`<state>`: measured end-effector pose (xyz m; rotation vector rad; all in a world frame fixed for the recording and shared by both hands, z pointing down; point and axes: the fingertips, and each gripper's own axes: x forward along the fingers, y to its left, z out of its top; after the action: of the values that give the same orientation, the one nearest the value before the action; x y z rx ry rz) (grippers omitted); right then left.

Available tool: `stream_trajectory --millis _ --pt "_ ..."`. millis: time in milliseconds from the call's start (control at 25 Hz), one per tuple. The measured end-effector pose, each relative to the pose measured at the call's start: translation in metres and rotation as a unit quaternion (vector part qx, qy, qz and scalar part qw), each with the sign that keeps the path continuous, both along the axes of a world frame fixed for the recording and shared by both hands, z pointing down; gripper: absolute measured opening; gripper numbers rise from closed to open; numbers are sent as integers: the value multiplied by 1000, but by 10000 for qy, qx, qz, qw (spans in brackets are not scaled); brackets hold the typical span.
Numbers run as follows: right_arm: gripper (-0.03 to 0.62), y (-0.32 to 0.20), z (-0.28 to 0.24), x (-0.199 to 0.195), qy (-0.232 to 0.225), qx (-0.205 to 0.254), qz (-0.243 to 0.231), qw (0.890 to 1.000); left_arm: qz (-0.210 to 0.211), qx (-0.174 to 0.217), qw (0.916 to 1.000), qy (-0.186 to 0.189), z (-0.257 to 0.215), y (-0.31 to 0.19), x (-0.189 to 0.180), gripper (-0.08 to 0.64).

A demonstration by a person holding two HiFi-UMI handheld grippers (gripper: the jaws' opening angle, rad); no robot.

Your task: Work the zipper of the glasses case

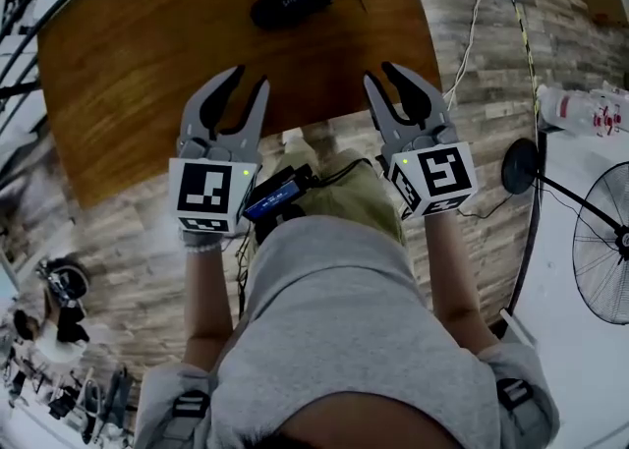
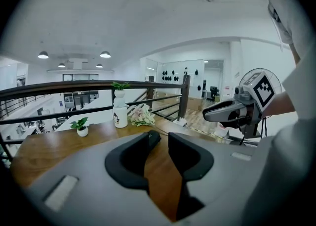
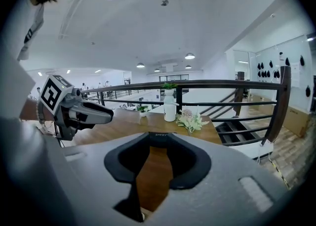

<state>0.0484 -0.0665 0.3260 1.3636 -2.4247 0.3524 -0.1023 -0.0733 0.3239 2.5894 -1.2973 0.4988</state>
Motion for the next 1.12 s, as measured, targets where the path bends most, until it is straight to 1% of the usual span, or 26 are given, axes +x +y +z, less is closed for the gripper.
stream_trajectory --millis 280,520,800,1120 --pt "104 -21 10 -1 84 -84 -146 9998 42 -101 9999 -84 8 -22 2 129" --pt "106 -41 23 0 68 -198 -278 9994 91 -199 9994 -278 21 -42 5 148" --pt "113 -56 36 -7 41 -352 -374 9987 316 -321 9977 -499 38 -67 8 171" --pt "115 -68 53 -17 89 -533 -502 9973 663 -484 9937 -763 60 -98 7 201"
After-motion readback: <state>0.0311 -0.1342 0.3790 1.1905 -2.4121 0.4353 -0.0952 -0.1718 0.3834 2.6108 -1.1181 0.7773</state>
